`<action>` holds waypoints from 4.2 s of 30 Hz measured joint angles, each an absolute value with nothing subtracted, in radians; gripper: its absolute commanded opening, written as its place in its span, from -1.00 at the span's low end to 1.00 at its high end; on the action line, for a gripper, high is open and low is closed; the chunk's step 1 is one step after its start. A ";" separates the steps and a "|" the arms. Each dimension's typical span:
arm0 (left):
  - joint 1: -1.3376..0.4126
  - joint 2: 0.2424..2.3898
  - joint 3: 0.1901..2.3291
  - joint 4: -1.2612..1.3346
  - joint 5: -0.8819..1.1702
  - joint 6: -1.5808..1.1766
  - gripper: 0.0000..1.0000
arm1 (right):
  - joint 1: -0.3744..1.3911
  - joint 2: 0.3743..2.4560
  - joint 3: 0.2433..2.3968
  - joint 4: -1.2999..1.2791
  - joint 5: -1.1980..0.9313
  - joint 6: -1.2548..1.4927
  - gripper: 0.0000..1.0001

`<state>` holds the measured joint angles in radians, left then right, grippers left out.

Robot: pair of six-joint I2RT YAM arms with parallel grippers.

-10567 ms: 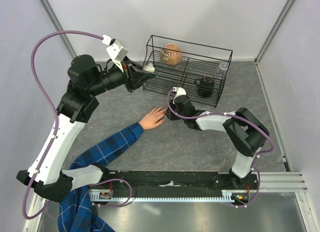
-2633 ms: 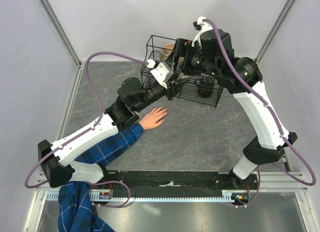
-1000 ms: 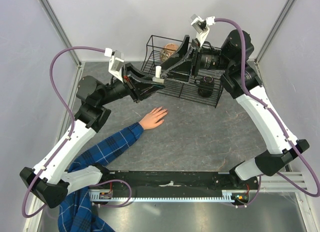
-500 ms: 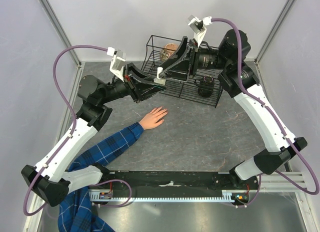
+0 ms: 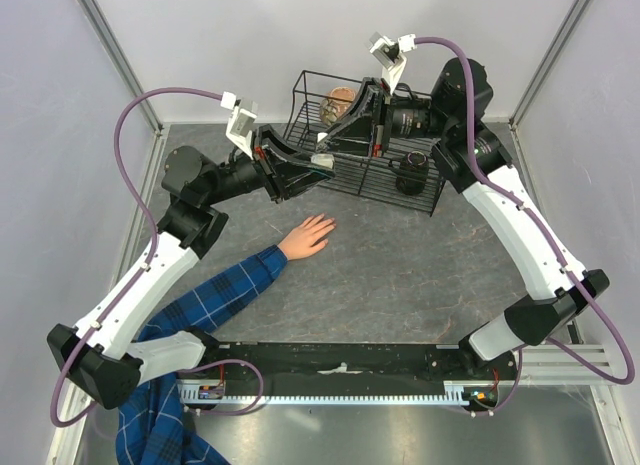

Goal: Paint the nails

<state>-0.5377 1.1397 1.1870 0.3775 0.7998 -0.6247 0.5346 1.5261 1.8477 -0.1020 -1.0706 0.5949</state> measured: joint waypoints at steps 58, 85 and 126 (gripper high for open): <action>-0.657 1.147 1.351 0.046 0.301 -0.154 -0.96 | 0.750 1.349 1.945 -0.693 0.007 0.145 0.87; -0.510 1.223 1.299 0.410 0.949 -0.774 -0.96 | 0.502 1.460 1.855 -0.094 -1.019 0.624 0.07; -0.492 1.246 1.314 0.429 0.974 -0.809 -0.97 | 0.535 1.494 1.858 -0.163 -0.995 0.549 0.18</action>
<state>-0.4919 1.2465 1.3136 0.4294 0.9745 -0.8093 0.5350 1.4940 1.8576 -0.1631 -0.9951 0.5491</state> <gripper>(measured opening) 0.300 0.589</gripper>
